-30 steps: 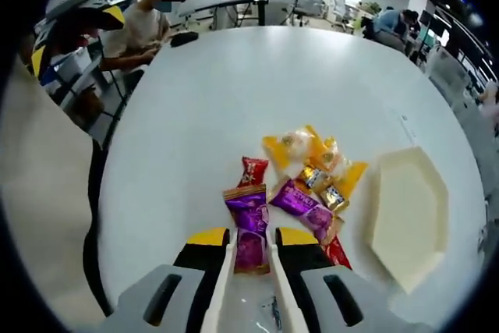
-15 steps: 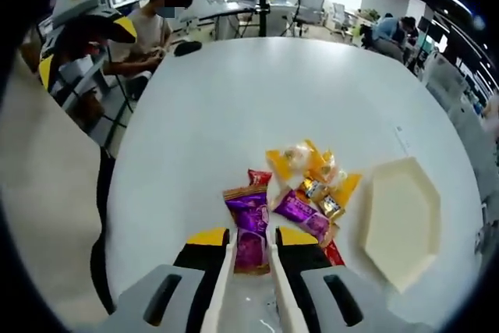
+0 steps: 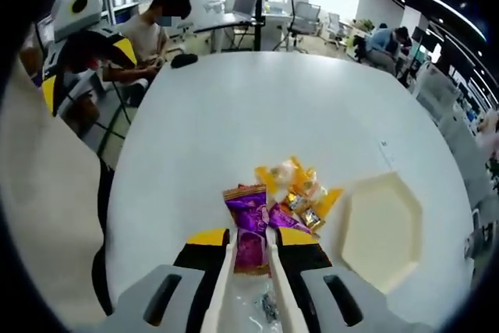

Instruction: Place the target food into the container with the food tongs after gripping and lifting it, then release it inside without dropping or visibly crushing the food.

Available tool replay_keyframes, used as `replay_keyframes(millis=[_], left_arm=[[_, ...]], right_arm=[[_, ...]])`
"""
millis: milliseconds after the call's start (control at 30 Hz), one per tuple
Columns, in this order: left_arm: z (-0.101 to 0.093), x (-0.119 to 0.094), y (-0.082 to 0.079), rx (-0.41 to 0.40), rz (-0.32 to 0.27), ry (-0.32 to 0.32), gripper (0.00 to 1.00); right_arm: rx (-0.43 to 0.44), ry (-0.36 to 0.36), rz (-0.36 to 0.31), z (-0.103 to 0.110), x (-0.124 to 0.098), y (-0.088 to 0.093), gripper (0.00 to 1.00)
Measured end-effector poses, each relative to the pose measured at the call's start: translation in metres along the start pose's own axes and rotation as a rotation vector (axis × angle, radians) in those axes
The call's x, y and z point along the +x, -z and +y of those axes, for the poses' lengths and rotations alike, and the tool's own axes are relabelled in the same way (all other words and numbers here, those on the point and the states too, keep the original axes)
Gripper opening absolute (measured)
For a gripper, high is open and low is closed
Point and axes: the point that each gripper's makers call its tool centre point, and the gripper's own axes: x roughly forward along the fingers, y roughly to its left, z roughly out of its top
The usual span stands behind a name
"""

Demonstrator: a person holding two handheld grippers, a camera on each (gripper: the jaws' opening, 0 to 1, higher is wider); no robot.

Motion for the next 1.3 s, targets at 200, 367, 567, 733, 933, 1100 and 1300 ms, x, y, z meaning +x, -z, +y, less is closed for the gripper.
replay_keyframes(millis=[200, 367, 567, 733, 933, 1100, 1300], left_arm=[[0.0, 0.002, -0.002, 0.004, -0.005, 0.003, 0.61], [-0.001, 0.002, -0.004, 0.005, -0.01, 0.005, 0.61], [-0.002, 0.003, -0.003, 0.006, -0.009, 0.008, 0.61], [-0.002, 0.003, -0.004, 0.007, -0.009, 0.005, 0.61], [-0.002, 0.002, -0.002, 0.006, -0.007, 0.004, 0.61], [-0.001, 0.002, -0.004, 0.007, -0.011, 0.004, 0.61], [0.0, 0.003, -0.005, 0.01, -0.017, 0.004, 0.61]], right_arm=[[0.0, 0.013, -0.005, -0.005, -0.005, -0.001, 0.23], [0.008, 0.031, -0.015, -0.013, -0.011, -0.003, 0.23], [0.004, 0.059, -0.027, -0.025, -0.019, -0.01, 0.23], [-0.007, 0.082, -0.035, -0.034, -0.026, -0.018, 0.23], [-0.014, 0.105, -0.037, -0.045, -0.034, -0.019, 0.23], [-0.017, 0.12, -0.033, -0.051, -0.039, -0.02, 0.23], [-0.026, 0.143, -0.035, -0.065, -0.045, -0.023, 0.23]])
